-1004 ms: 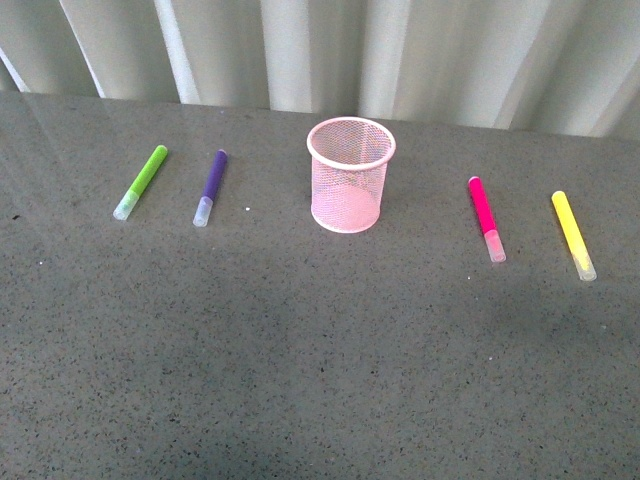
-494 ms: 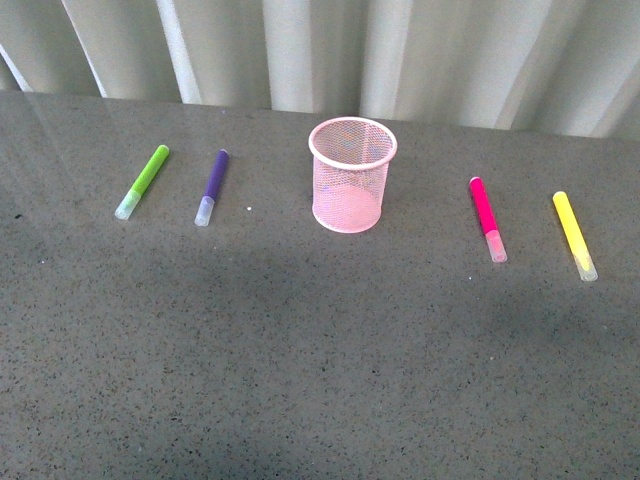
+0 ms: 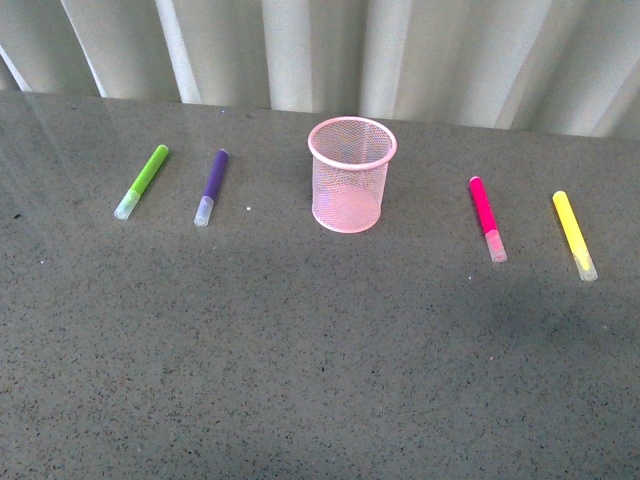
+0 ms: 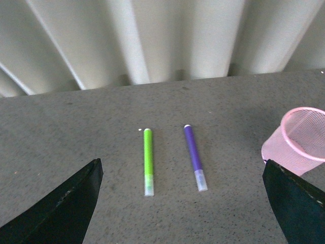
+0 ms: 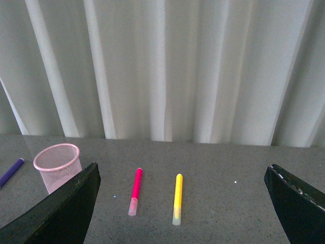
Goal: Insert purple and pink pens into pink cup
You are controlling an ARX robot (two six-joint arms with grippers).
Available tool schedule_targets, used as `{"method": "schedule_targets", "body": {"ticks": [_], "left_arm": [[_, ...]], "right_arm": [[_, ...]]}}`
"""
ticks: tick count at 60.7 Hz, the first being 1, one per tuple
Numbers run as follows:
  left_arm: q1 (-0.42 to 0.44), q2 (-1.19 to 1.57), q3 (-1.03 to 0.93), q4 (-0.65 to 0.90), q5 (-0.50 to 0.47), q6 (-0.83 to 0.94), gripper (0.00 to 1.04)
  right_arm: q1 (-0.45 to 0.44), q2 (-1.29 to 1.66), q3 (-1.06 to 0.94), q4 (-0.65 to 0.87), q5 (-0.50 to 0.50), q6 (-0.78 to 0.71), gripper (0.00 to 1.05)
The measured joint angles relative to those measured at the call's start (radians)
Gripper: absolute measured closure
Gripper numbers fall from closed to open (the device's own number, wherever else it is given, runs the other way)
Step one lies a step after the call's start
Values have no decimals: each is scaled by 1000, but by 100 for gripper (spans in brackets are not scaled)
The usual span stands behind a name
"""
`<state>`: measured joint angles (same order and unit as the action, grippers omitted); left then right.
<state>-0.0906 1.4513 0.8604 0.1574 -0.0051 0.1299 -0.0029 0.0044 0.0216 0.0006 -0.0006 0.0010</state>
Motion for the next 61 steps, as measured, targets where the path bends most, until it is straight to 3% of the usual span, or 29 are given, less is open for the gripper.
{"method": "schedule_targets", "body": {"ticks": [30, 61], "left_arm": [[-47, 584, 542, -388, -26, 140, 7], [-3, 1022, 1157, -801, -69, 30, 7]], "right_arm": [[0, 0, 0, 0, 0, 0, 7], [0, 0, 0, 0, 0, 0, 7]]}}
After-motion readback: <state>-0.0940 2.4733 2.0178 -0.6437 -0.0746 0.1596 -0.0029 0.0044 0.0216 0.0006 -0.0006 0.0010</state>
